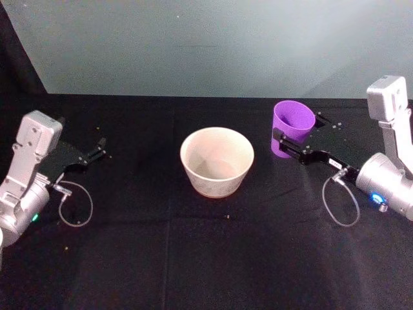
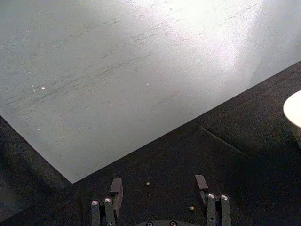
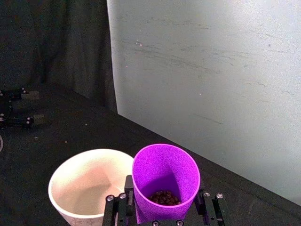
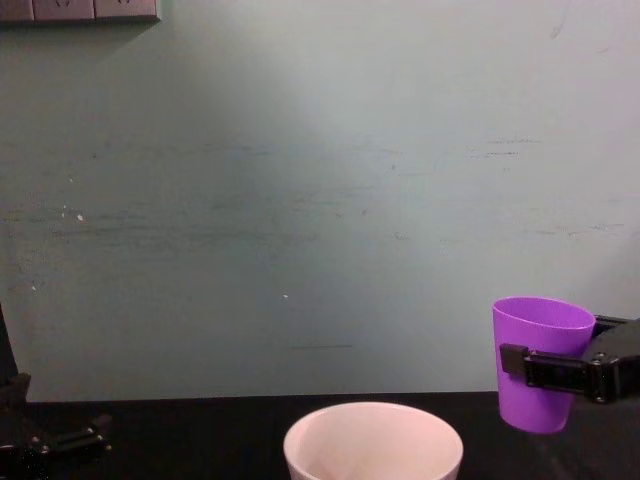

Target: Pick up the cup and pour the mung beans from the cup into the bowl.

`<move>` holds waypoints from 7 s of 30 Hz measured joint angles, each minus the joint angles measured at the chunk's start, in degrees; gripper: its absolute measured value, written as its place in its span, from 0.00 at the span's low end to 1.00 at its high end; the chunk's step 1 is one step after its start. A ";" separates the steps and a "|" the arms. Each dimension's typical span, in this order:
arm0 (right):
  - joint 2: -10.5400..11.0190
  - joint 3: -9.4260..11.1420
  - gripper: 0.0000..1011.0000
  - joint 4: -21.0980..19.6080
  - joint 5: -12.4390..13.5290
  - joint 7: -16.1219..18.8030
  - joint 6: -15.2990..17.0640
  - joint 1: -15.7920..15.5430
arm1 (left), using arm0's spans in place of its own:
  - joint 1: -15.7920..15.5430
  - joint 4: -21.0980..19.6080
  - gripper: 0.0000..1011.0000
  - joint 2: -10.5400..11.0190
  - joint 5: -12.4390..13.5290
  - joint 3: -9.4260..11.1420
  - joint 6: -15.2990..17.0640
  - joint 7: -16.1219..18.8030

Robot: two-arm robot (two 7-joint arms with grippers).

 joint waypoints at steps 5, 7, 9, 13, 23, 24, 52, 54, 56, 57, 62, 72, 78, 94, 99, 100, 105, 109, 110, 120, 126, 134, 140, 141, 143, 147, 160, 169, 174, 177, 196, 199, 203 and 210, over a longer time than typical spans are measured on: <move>0.00 -0.03 0.72 0.01 0.00 0.00 -0.04 -0.03 | 0.00 0.00 0.99 0.00 0.00 0.00 0.00 0.00; 0.00 -0.03 0.72 0.00 -0.01 0.00 -0.06 -0.04 | 0.00 0.00 0.99 0.00 0.00 0.00 0.00 0.00; 0.00 -0.03 0.72 0.01 -0.01 0.00 -0.07 -0.05 | 0.00 0.00 0.99 0.00 0.00 0.00 0.00 0.00; 0.00 -0.03 0.72 0.01 0.00 0.00 -0.10 -0.06 | 0.00 0.00 0.99 0.00 0.00 0.00 0.00 0.00; 0.00 -0.03 0.72 0.01 0.00 0.00 -0.14 -0.06 | 0.00 0.00 0.99 0.00 0.00 0.00 0.00 0.00; 0.00 -0.03 0.72 0.01 0.00 -0.01 -0.15 -0.06 | 0.00 0.00 0.99 0.00 0.00 0.00 0.00 0.00; 0.00 -0.03 0.72 0.00 0.00 0.00 -0.14 -0.06 | 0.00 0.00 0.99 0.00 0.00 0.00 0.00 0.00; 0.00 -0.03 0.72 0.00 0.00 0.00 -0.14 -0.06 | 0.00 0.00 0.99 0.00 0.00 0.00 0.00 0.00; 0.00 -0.03 0.72 0.01 0.00 0.00 -0.14 -0.06 | 0.00 0.00 0.99 0.00 0.00 0.00 0.00 0.00; 0.00 -0.03 0.72 0.00 0.00 0.00 -0.14 -0.06 | 0.00 0.00 0.99 0.00 0.00 0.00 0.00 0.00; 0.00 -0.03 0.72 0.00 0.00 0.00 -0.14 -0.06 | 0.00 0.00 0.99 0.00 0.00 0.00 0.00 0.00; 0.00 -0.03 0.72 0.00 0.00 -0.01 -0.14 -0.06 | 0.00 0.00 0.99 0.00 0.00 0.00 0.00 0.00; 0.00 -0.03 0.72 0.00 0.00 0.00 -0.14 -0.06 | 0.00 0.00 0.99 0.00 0.00 0.00 0.00 0.00; 0.00 -0.03 0.72 0.00 0.00 0.00 -0.14 -0.06 | 0.00 0.00 0.99 0.00 0.00 0.00 0.00 0.00; 0.00 -0.03 0.72 0.00 0.00 0.00 -0.14 -0.06 | 0.00 0.00 0.99 0.00 0.00 0.00 0.00 0.00; 0.00 -0.03 0.72 0.00 0.00 0.00 -0.14 -0.06 | 0.00 0.00 0.99 0.00 0.00 0.00 0.00 0.00; 0.00 -0.03 0.72 0.00 0.00 0.00 -0.13 -0.06 | 0.00 0.00 0.99 0.00 0.00 0.00 0.00 0.00; 0.00 -0.03 0.72 0.00 0.00 0.00 -0.14 -0.06 | 0.00 0.00 0.99 0.00 0.00 0.00 0.00 0.00; 0.00 -0.03 0.72 0.00 0.00 0.00 -0.14 -0.06 | 0.00 0.00 0.99 0.00 0.00 0.00 0.00 0.00; 0.00 -0.03 0.72 0.00 0.00 0.00 -0.14 -0.06 | 0.00 0.00 0.99 0.00 0.00 0.00 0.00 0.00; 0.00 -0.03 0.72 0.00 0.00 0.00 -0.14 -0.06 | 0.00 0.00 0.99 0.00 0.00 0.00 0.00 0.00; 0.91 -1.15 0.72 -0.57 -3.73 -0.08 0.32 1.00 | 0.00 0.00 0.99 0.00 0.00 0.00 0.00 0.00; 2.86 -4.56 0.72 -1.94 -12.09 -0.36 2.18 4.21 | 0.00 0.00 0.99 0.00 0.00 0.00 0.00 0.00; 3.06 -4.95 0.72 -2.14 -13.09 -0.37 2.41 4.61 | 0.00 0.00 0.99 0.00 0.00 0.00 0.00 0.00; 3.57 -6.22 0.72 -2.73 -16.05 -0.38 3.06 5.80 | 0.00 0.00 0.99 0.00 0.00 0.00 0.00 0.00; 4.25 -8.74 0.72 -3.57 -21.54 -0.30 4.37 8.06 | 0.00 0.00 0.99 0.00 0.00 0.00 0.00 0.00; 4.10 -17.69 0.72 -4.53 -37.97 2.54 8.80 15.56 | 0.00 0.00 0.99 0.00 0.00 0.00 0.00 0.00; 2.78 -23.90 0.72 -4.12 -48.66 5.05 10.97 20.11 | 0.00 0.00 0.99 0.00 0.00 0.00 0.00 0.00; 2.01 -27.41 0.72 -3.83 -55.11 6.22 11.98 22.33 | 0.00 0.00 0.99 0.00 0.00 0.00 0.00 0.00; 1.61 -29.39 0.72 -3.73 -58.81 6.72 12.65 23.38 | 0.00 0.00 0.99 0.00 0.00 0.00 0.00 0.00; -0.19 -33.98 0.72 -2.72 -70.87 7.82 13.21 25.71 | 0.00 0.00 0.99 0.00 0.00 0.00 0.00 0.00; -0.44 -34.26 0.72 -2.69 -72.38 7.83 13.02 25.71 | 0.00 0.00 0.99 0.00 0.00 0.00 0.00 0.00; -0.63 -34.71 0.72 -2.60 -74.02 7.85 12.75 25.71 | 0.00 0.00 0.99 0.00 0.00 0.00 0.00 0.00; -1.11 -35.38 0.72 -2.27 -76.59 8.29 12.11 25.86 | 0.00 0.00 0.99 0.00 0.00 0.00 0.00 0.00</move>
